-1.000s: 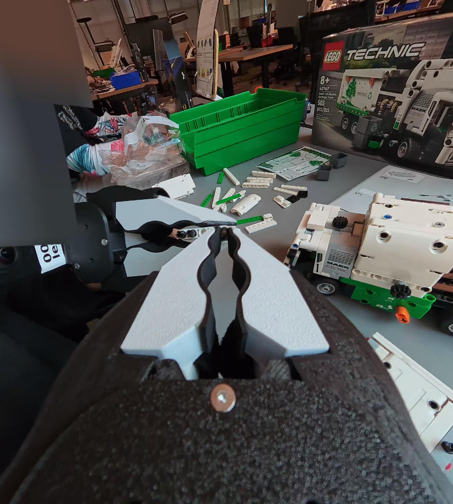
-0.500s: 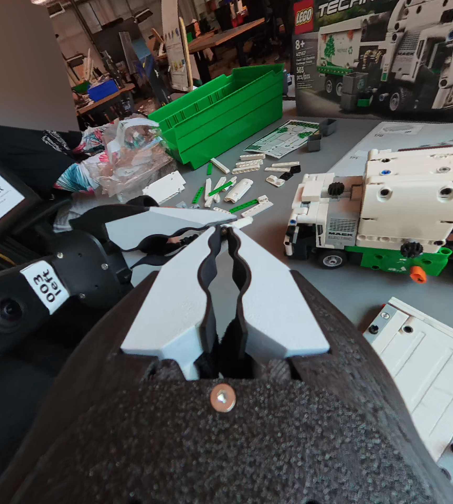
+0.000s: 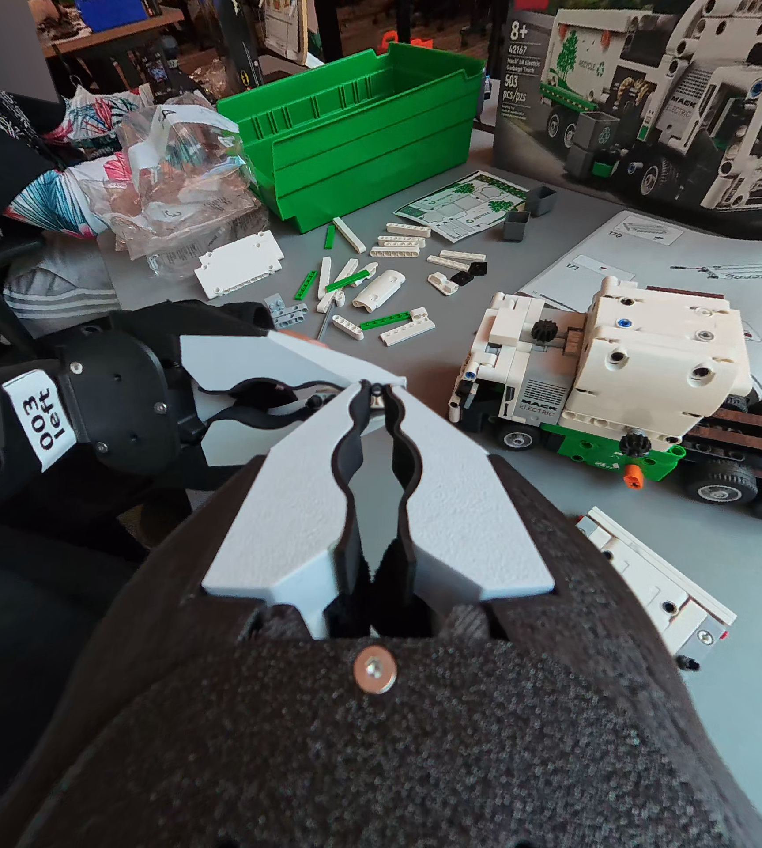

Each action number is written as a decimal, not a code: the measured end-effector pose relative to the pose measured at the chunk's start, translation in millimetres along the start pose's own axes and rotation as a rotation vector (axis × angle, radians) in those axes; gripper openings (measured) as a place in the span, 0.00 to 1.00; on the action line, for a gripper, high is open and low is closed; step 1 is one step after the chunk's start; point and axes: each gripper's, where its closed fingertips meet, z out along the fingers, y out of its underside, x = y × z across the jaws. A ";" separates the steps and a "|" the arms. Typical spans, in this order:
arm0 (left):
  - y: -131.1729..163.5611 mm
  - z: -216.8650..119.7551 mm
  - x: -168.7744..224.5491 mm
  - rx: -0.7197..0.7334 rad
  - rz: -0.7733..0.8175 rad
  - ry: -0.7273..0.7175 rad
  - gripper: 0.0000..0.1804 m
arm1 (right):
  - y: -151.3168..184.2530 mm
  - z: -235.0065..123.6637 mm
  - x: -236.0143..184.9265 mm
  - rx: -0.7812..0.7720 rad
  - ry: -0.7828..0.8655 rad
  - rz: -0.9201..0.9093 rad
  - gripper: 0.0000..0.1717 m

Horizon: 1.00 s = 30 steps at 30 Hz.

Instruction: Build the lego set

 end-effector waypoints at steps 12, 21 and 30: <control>10.6 1.1 -6.5 -0.035 0.011 -0.031 0.03 | 149.0 -143.8 72.4 -0.838 -0.054 -0.235 0.02; 11.3 1.1 -4.5 -0.040 0.027 -0.030 0.03 | 172.5 -163.9 89.4 -0.929 -0.004 -0.290 0.02; 11.4 0.9 -3.3 -0.039 0.034 -0.025 0.03 | 174.5 -160.6 96.1 -0.893 -0.006 -0.299 0.02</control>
